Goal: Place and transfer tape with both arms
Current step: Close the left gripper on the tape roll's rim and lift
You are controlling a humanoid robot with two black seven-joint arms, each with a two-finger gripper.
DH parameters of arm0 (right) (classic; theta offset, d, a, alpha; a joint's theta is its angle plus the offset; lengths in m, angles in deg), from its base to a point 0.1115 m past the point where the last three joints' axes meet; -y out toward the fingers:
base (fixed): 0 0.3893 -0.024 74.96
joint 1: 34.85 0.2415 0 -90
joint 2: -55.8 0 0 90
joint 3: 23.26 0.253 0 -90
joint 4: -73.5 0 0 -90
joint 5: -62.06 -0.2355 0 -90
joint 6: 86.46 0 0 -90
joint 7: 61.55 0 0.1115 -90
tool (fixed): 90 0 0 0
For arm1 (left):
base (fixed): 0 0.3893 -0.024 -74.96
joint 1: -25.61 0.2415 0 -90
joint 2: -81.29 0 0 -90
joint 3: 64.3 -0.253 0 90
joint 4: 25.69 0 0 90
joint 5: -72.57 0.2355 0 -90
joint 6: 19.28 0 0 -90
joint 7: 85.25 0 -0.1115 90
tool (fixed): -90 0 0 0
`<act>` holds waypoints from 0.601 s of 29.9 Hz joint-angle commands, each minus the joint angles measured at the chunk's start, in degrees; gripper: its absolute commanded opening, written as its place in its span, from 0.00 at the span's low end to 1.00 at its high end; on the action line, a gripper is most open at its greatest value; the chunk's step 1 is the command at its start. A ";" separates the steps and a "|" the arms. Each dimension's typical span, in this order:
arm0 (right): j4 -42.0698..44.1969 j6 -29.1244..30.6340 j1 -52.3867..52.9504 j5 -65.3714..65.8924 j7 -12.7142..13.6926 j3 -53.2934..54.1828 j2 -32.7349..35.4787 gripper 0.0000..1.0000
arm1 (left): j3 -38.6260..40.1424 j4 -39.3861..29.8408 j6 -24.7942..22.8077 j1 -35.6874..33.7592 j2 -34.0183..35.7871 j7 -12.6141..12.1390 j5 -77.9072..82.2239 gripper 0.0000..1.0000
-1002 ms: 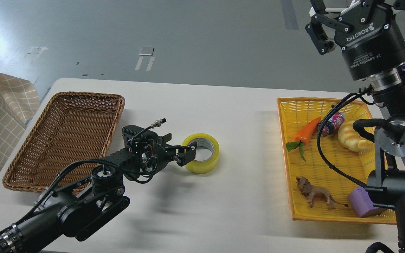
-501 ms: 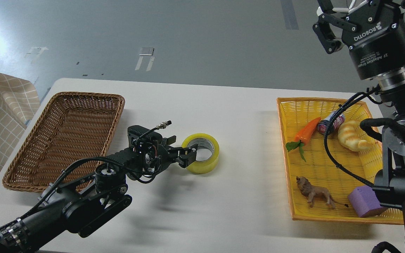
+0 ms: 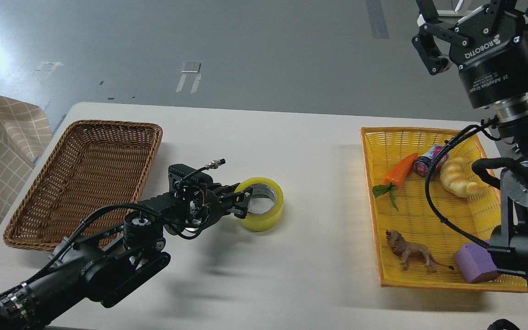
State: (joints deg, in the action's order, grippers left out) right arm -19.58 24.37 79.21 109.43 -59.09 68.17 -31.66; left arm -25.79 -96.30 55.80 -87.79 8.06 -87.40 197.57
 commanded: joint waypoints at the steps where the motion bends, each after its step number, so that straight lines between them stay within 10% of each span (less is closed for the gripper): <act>1: 0.10 0.00 -0.51 0.00 -0.09 -0.03 0.00 1.00 | -0.02 0.03 -0.71 -0.42 0.01 -0.22 0.00 0.00; 18: 0.10 -0.18 -0.86 0.00 -0.09 -0.03 -0.26 1.00 | 0.16 -2.78 -5.81 -11.65 1.85 -0.48 0.00 0.00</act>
State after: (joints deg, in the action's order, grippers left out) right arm -19.48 24.19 78.28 109.43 -59.19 68.14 -31.82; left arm -25.71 -98.42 50.91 -96.15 8.46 -87.89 197.58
